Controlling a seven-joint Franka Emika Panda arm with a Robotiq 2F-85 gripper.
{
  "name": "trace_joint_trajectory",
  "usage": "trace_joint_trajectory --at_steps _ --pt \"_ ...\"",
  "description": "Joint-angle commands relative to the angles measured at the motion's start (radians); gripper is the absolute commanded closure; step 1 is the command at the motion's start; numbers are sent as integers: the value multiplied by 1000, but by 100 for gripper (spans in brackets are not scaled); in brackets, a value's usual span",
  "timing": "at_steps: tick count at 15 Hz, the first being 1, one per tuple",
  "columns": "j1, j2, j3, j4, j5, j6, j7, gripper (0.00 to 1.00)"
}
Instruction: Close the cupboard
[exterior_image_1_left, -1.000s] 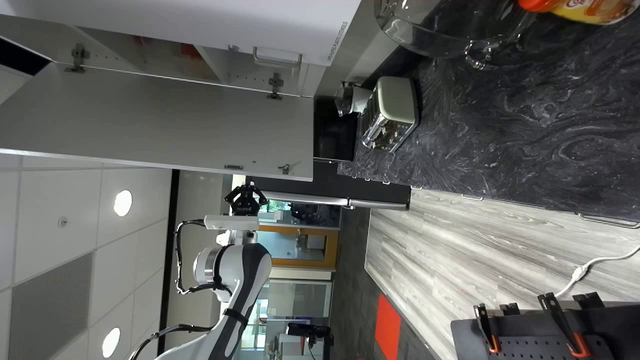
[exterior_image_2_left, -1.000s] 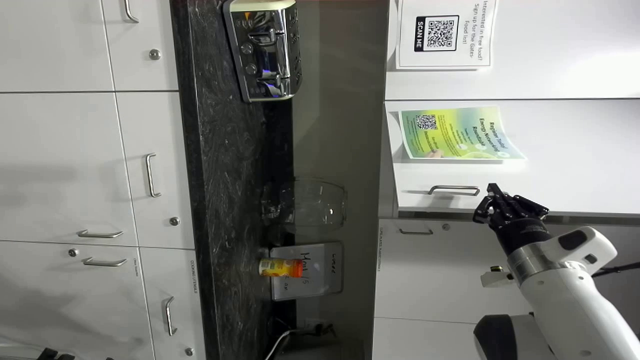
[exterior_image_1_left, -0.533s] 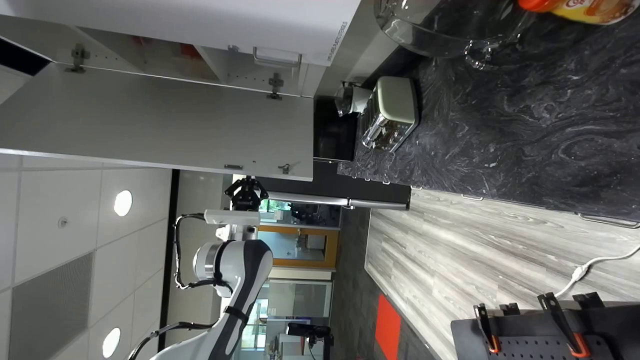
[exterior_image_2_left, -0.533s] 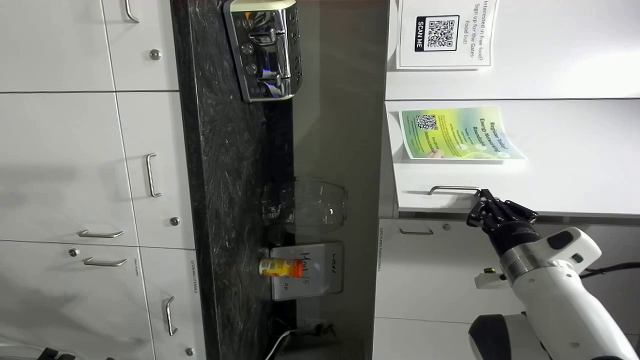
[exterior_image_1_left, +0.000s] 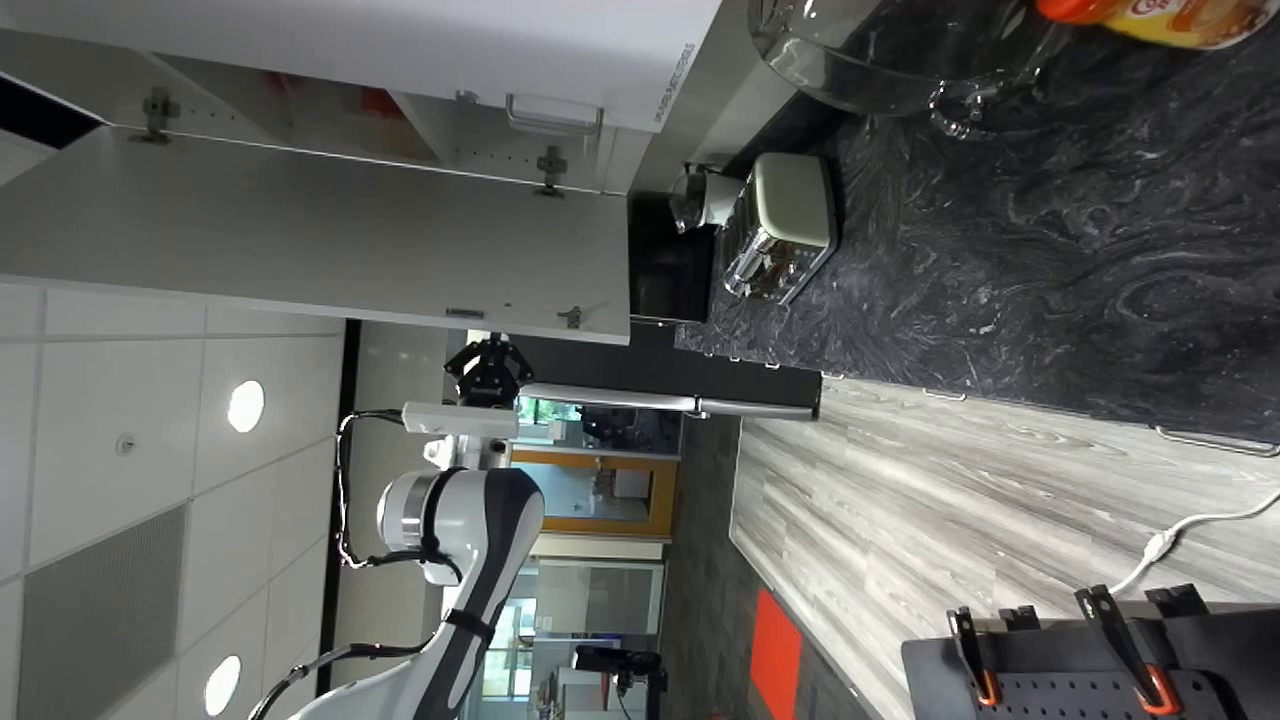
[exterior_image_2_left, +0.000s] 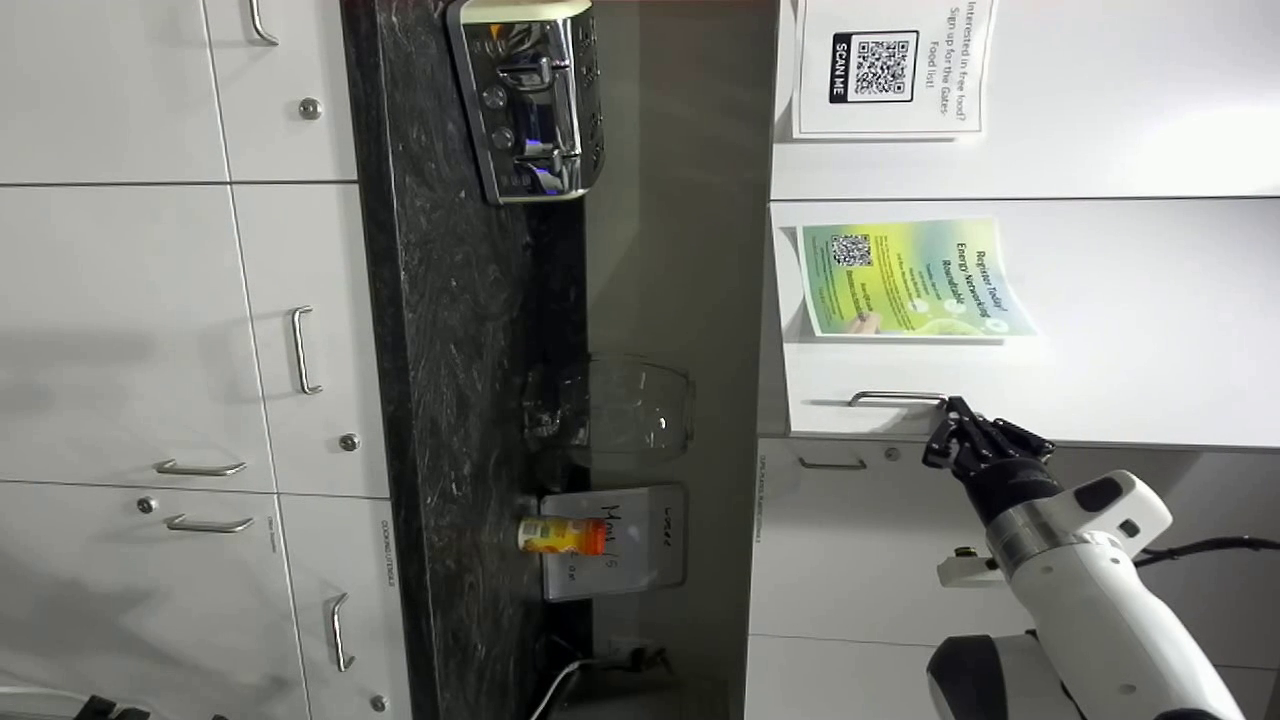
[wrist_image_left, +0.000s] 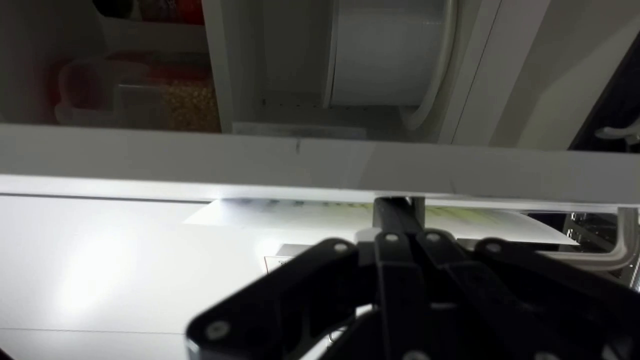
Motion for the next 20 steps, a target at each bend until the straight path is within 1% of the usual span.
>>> trace_joint_trajectory --at_steps 1,2,6,11,15,20 --pt "0 0 0 0 0 0 0 99" --pt "-1 13 -3 13 -11 -11 16 100" --pt "-10 43 -32 62 -53 -33 58 100" --pt "-11 108 -104 151 -109 -34 101 100" --pt "5 201 -169 255 -186 -2 116 100" --pt "13 332 -228 398 -267 28 219 100"
